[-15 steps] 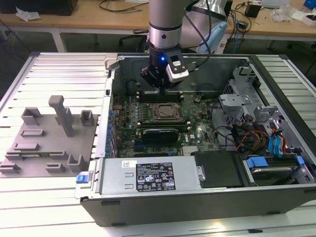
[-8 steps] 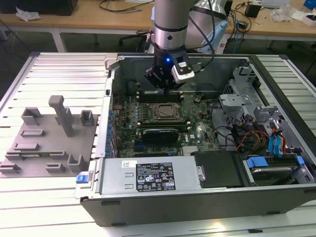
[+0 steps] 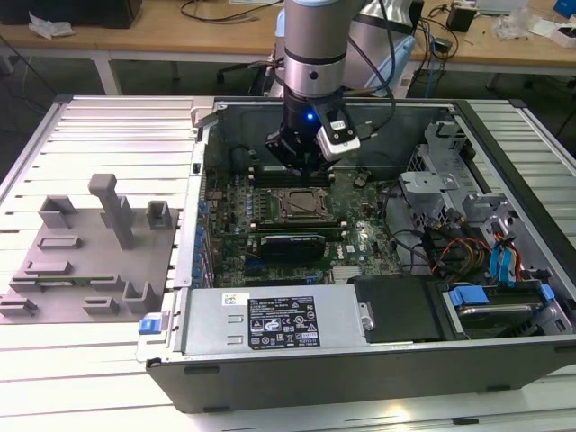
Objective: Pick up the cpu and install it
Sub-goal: 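Install the first cpu locking lever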
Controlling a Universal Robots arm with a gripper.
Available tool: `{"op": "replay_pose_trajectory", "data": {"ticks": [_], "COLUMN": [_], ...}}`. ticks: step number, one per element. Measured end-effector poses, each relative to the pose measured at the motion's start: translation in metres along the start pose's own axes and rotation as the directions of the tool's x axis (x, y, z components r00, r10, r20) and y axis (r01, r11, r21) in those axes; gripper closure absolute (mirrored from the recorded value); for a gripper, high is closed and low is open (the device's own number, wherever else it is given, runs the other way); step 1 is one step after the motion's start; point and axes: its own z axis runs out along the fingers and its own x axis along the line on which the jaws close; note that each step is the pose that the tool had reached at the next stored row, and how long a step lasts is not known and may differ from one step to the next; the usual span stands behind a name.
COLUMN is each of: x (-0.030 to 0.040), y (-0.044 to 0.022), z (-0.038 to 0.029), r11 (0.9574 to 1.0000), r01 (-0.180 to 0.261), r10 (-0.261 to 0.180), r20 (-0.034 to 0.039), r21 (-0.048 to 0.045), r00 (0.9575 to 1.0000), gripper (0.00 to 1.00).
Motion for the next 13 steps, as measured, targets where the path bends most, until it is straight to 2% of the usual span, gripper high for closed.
{"op": "replay_pose_trajectory", "data": {"ticks": [5,6,8,10,13], "x": [-0.0013,-0.0014,-0.0014,-0.0015,-0.0018], "y": [-0.0083,-0.0090,-0.0093,-0.0094,-0.0094], "z": [0.0001,0.0001,0.0001,-0.0008,-0.0104], "r11": [0.9998,0.9998,0.9977,0.9962,0.9960], "r01": [0.005,0.009,0.066,0.086,0.088], "r10": [-0.005,-0.009,-0.066,-0.086,-0.088], "r20": [0.0028,0.0028,0.0032,0.0035,0.0035], "r21": [0.0175,0.0180,0.0161,0.0152,0.0152], "r00": [1.0000,1.0000,0.9978,0.9963,0.9962], "gripper": [0.89,0.89,0.89,0.89,0.89]}}
